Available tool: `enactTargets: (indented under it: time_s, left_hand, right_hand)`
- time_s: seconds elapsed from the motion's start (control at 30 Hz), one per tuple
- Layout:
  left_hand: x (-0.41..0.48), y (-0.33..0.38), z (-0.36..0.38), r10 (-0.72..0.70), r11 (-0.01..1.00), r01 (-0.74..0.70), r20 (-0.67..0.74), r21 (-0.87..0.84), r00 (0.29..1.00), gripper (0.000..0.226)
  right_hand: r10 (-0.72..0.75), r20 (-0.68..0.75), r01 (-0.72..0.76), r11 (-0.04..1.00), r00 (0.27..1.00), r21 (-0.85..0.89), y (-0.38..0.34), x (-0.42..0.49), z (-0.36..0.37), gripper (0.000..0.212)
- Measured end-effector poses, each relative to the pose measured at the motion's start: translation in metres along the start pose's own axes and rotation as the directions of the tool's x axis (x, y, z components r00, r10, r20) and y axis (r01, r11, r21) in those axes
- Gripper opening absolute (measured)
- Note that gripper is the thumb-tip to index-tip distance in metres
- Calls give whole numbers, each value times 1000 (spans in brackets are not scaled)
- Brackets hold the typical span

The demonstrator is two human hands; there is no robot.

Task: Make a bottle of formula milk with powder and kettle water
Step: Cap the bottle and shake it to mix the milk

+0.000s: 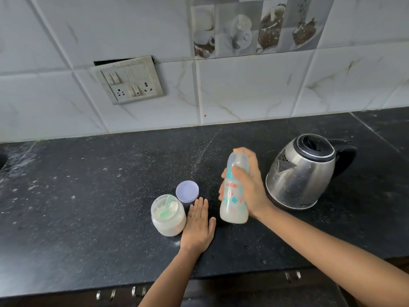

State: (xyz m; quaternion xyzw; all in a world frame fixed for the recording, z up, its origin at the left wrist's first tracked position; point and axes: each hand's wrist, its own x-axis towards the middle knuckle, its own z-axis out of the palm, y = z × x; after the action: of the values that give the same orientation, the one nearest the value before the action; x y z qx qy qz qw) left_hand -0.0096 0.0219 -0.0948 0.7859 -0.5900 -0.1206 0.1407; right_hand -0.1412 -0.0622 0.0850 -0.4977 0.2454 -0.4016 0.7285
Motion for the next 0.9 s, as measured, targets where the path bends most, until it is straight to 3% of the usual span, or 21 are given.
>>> enactTargets:
  time_s: [0.07,0.17,0.33,0.4,0.47,0.5,0.63,0.8,0.9]
  left_hand:
    - [0,0,-1,3,1000,-3,-4,-8,1000,81]
    - [0,0,-1,-2,1000,2,-2,-13,1000,73]
    - [-1,0,0,-1,1000,1,6,24,1000,83]
    - [0,0,-1,-5,1000,5,0,13,1000,78]
    - [1,1,-1,-13,1000,13,-3,3,1000,66]
    - [1,1,-1,-14,1000,14,-4,-1,1000,63]
    - [-1,2,-2,-3,1000,3,-6,-3,1000,64]
    - [0,2,-2,-8,1000,8,-7,-21,1000,61]
    - [-1,1,-2,3,1000,-3,10,6,1000,74]
  right_hand:
    - [-30,-26,30,1000,999,-2,-4,5,-5,39]
    - [-31,-212,49,996,977,80,-15,22,-12,26]
    - [-35,48,37,999,998,-38,4,-12,-4,40]
    - [-59,-78,61,998,995,23,1,-1,-5,37]
    - [5,-252,44,981,968,190,-7,16,-9,29]
    - [20,-270,40,975,963,217,-8,18,-11,27]
    - [-13,-67,15,999,998,30,0,-8,-6,38]
    - [68,-235,-15,975,969,221,-8,14,-15,36]
    - [18,-56,-15,999,998,51,3,-8,-10,42]
